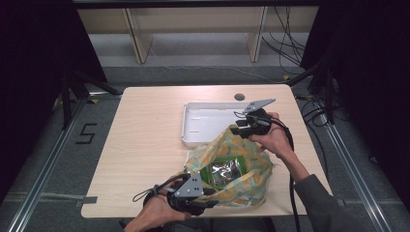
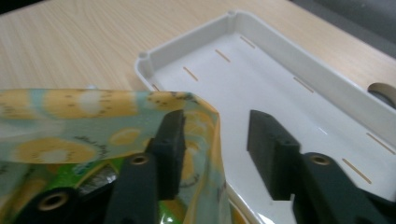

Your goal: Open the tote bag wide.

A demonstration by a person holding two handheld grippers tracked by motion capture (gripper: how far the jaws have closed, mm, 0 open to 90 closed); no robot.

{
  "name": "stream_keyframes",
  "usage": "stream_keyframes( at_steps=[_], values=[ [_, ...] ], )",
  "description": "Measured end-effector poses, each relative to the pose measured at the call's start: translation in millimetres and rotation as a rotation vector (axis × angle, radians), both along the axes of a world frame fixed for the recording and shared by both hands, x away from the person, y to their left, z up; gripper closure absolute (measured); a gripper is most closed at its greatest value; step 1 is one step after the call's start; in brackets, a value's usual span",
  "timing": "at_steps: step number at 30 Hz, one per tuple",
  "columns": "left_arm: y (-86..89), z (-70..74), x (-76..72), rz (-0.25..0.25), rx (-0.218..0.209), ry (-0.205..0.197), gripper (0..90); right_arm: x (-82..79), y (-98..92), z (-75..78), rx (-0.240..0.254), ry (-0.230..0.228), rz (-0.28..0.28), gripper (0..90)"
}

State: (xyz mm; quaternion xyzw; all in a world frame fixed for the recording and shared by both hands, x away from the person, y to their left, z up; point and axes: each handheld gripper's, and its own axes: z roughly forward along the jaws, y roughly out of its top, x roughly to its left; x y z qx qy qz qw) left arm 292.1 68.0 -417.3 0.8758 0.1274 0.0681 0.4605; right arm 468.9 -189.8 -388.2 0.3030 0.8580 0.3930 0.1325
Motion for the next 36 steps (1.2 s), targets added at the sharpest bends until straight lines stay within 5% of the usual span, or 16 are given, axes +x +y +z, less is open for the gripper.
stream_keyframes(
  at_steps=[4,6,9,16,20,23,25,29,32,36],
  values=[
    [6.6,20.5,11.0,0.067,-0.051,-0.023,52.8,-29.1,-11.3,17.5,0.037,-0.025,0.041,47.3],
    [9.6,26.5,17.6,0.126,-0.064,0.001,49.1,-43.8,-17.2,22.0,0.056,-0.013,0.078,45.5],
    [12.2,31.9,29.7,0.198,-0.052,-0.004,46.3,-64.0,-23.2,21.7,0.07,0.011,0.124,43.0],
    [10.9,30.6,60.1,0.311,0.032,-0.03,40.2,-101.0,-26.7,11.6,0.058,0.053,0.207,40.5],
    [6.8,21.6,77.9,0.347,0.086,0.01,37.2,-116.6,-25.6,1.5,0.044,0.07,0.25,41.8],
    [4.9,14.3,90.4,0.348,0.1,0.034,45.8,-121.9,-24.6,-10.2,0.012,0.083,0.287,43.6],
    [6.0,11.6,98.0,0.342,0.108,0.024,59.8,-123.6,-24.7,-19.1,-0.006,0.095,0.313,47.7],
    [11.4,9.2,110.6,0.375,0.133,0.001,82.6,-131.5,-27.6,-31.3,-0.041,0.125,0.377,73.6],
    [16.6,9.4,119.8,0.397,0.142,0.0,87.1,-138.4,-30.7,-36.1,-0.083,0.112,0.439,82.7],
    [21.8,11.1,129.7,0.426,0.15,0.006,87.2,-150.1,-34.8,-38.8,-0.098,0.124,0.447,86.7]
  ],
)
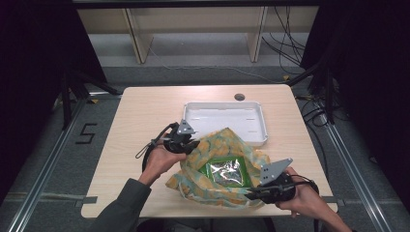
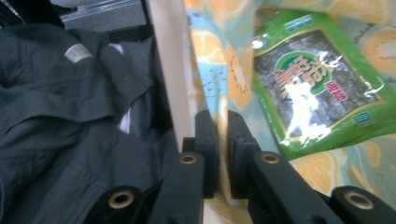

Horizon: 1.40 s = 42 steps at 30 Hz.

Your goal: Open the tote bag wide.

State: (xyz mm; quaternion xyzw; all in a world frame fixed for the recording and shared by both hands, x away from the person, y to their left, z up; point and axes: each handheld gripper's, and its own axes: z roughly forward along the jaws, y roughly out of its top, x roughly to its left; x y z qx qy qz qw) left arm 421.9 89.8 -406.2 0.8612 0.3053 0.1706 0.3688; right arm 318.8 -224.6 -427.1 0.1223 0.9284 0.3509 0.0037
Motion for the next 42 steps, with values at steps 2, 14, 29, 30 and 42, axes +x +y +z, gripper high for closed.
stream_keyframes(
  at_steps=[2,14,29,30,42],
  values=[
    [2.3,1.0,4.7,0.008,0.013,0.001,87.2,-7.1,-2.6,-0.6,0.002,-0.004,0.013,87.4],
    [4.2,7.1,-5.4,0.006,-0.043,0.018,59.1,-11.4,-6.6,9.9,0.071,0.014,-0.04,58.9],
    [25.2,40.2,-70.2,0.015,-0.171,-0.047,34.0,42.7,21.5,49.8,0.129,-0.077,-0.081,45.6],
    [27.7,41.6,-75.3,0.017,-0.177,-0.05,34.1,45.0,23.9,50.0,0.122,-0.066,-0.079,45.5],
    [47.1,28.9,-126.3,-0.013,-0.244,-0.106,63.2,79.6,55.8,32.0,0.053,-0.016,-0.045,44.1]
  ],
)
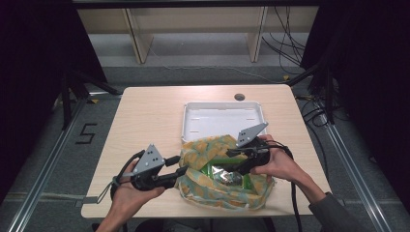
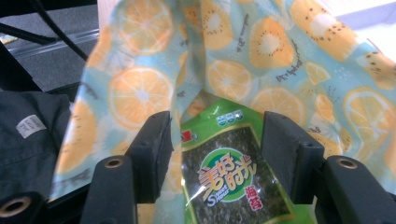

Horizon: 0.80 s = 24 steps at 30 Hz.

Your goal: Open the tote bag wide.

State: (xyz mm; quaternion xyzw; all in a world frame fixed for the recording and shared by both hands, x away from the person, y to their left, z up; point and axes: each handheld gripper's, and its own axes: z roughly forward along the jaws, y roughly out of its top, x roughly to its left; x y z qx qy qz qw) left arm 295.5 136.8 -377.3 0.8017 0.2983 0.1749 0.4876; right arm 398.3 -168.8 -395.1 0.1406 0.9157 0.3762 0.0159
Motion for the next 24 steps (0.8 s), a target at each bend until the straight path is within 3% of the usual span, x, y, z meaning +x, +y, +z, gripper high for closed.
stream_keyframes(
  at_steps=[4,5,7,8,9,12,14,17,18,23,24],
  values=[
    [-7.3,-18.0,-13.5,-0.013,0.002,0.0,75.8,11.5,6.4,-8.0,-0.022,-0.005,0.012,43.5],
    [-9.6,-22.2,-15.2,-0.023,0.002,0.003,79.4,12.5,8.1,-10.5,-0.027,0.022,-0.007,43.5],
    [-15.0,-34.4,-19.0,-0.055,0.017,0.026,84.5,16.1,9.5,-13.7,-0.036,0.033,-0.027,43.3],
    [-17.4,-40.1,-19.6,-0.066,0.016,0.036,87.4,20.0,10.7,-16.2,-0.038,0.026,-0.008,43.3],
    [-19.2,-44.0,-20.2,-0.068,0.019,0.048,88.5,21.0,11.3,-17.7,-0.046,0.048,-0.023,43.2],
    [-28.2,-60.1,-20.5,-0.094,0.034,0.099,89.2,27.8,14.6,-24.0,-0.058,0.038,-0.011,43.2],
    [-32.8,-70.1,-19.1,-0.128,0.06,0.094,89.2,32.0,16.1,-27.3,-0.067,0.031,-0.002,43.2],
    [-40.8,-85.8,-17.6,-0.133,0.086,0.123,89.3,35.7,17.6,-31.1,-0.08,0.037,-0.002,43.4],
    [-41.2,-88.7,-13.8,-0.153,0.118,0.118,89.3,36.9,17.9,-32.4,-0.084,0.043,-0.018,43.4],
    [-54.8,-104.8,-3.1,-0.171,0.143,0.141,89.1,44.2,20.6,-40.9,-0.113,0.054,-0.002,43.4],
    [-58.4,-107.9,-3.1,-0.163,0.129,0.146,89.1,44.7,20.9,-42.7,-0.117,0.063,-0.016,43.5]
  ],
)
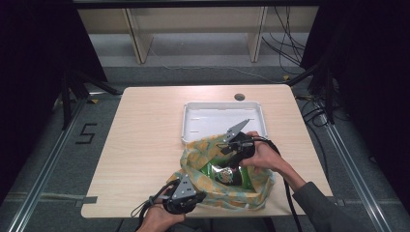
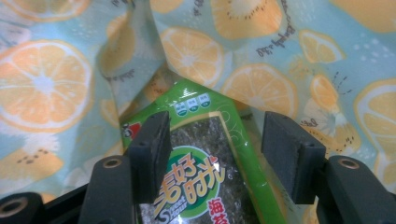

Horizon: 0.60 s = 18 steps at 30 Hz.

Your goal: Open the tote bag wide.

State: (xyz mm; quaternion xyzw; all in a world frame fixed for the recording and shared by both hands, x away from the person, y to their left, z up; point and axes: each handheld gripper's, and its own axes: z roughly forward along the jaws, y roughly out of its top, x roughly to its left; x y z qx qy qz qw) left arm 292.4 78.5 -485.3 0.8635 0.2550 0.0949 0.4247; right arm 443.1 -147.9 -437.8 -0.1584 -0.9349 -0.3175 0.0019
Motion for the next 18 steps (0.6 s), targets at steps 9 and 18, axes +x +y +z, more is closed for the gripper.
stream_keyframes(
  at_steps=[9,18],
  values=[
    [-12.3,-20.0,10.5,0.004,0.033,0.013,89.0,10.1,-1.2,-25.1,-0.023,0.038,0.002,43.8],
    [-23.0,-27.0,15.1,0.002,0.012,0.023,88.8,15.3,2.6,-33.2,-0.046,0.046,-0.009,43.5]
  ],
)
